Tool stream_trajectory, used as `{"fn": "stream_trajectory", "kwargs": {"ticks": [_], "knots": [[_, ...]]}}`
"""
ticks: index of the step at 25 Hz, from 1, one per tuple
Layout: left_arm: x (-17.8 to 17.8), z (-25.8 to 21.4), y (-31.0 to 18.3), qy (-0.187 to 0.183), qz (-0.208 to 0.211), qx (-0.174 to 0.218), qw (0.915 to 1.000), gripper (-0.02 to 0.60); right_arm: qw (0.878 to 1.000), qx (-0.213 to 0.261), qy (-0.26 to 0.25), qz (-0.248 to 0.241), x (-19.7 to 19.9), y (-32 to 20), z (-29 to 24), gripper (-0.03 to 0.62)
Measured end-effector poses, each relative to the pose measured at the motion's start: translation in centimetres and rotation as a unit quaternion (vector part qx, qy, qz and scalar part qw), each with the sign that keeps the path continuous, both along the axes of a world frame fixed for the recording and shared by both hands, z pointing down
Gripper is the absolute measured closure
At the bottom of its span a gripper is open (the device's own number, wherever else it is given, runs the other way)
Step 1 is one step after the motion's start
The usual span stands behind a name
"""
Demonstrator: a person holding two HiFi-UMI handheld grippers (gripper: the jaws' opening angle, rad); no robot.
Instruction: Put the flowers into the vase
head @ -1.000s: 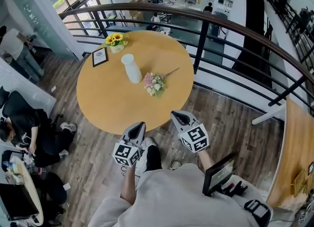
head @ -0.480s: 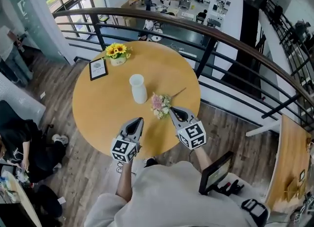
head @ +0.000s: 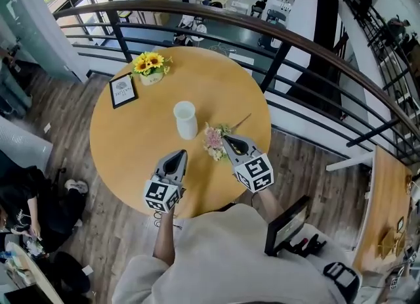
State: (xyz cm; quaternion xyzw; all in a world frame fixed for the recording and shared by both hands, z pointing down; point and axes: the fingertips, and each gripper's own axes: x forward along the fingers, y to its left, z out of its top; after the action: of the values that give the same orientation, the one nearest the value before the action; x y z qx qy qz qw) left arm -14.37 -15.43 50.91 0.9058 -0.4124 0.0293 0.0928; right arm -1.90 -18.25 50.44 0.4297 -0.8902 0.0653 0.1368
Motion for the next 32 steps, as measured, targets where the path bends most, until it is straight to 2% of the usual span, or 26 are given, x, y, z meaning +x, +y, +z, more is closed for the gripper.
{"fn": "stream_trajectory", "kwargs": {"ticks": [6,11,18,20,22,23,24,25,27,28,29,32], "knots": [[1.3,1.2,0.0,-0.002,-0.005,-0.032,0.9995,0.575,0.999,-0.041,-0.007,0.001,1.6,-0.1,1.9,0.583],[0.5,2.9,0.3,-0.002,-0.016,-0.069,0.9975,0.575,0.997,-0.083,-0.007,-0.006,1.5,0.3,4.0,0.585],[0.4,5.6,-0.9,-0.005,-0.031,-0.102,0.9942,0.575,0.991,-0.132,-0.001,-0.002,3.4,-0.3,7.9,0.583],[0.4,5.8,-1.3,-0.003,-0.038,-0.106,0.9936,0.575,0.991,-0.128,0.026,-0.009,3.8,-0.7,8.5,0.583],[0.5,5.8,-1.8,-0.002,-0.042,-0.107,0.9933,0.575,0.989,-0.104,0.097,-0.028,4.1,-1.1,9.2,0.583],[0.6,5.8,-2.0,-0.001,-0.044,-0.108,0.9932,0.575,0.984,-0.084,0.151,-0.046,4.3,-1.2,9.8,0.583],[0.6,5.8,-2.2,0.000,-0.046,-0.108,0.9931,0.575,0.972,-0.059,0.216,-0.069,4.4,-1.2,10.4,0.583],[0.6,5.8,-2.3,-0.001,-0.048,-0.108,0.9930,0.575,0.951,-0.028,0.292,-0.097,4.5,-1.1,11.3,0.583],[0.5,5.9,-2.5,-0.002,-0.053,-0.110,0.9925,0.575,0.887,0.042,0.433,-0.152,4.7,-0.9,12.8,0.583],[0.5,5.9,-2.5,-0.002,-0.055,-0.111,0.9923,0.575,0.863,0.067,0.472,-0.169,4.6,-0.9,13.1,0.583],[0.5,6.0,-2.5,-0.001,-0.057,-0.112,0.9920,0.575,0.851,0.080,0.487,-0.179,4.5,-1.0,13.2,0.582],[0.6,6.0,-2.8,0.002,-0.063,-0.114,0.9915,0.575,0.844,0.090,0.493,-0.191,4.6,-1.6,13.3,0.582]]}}
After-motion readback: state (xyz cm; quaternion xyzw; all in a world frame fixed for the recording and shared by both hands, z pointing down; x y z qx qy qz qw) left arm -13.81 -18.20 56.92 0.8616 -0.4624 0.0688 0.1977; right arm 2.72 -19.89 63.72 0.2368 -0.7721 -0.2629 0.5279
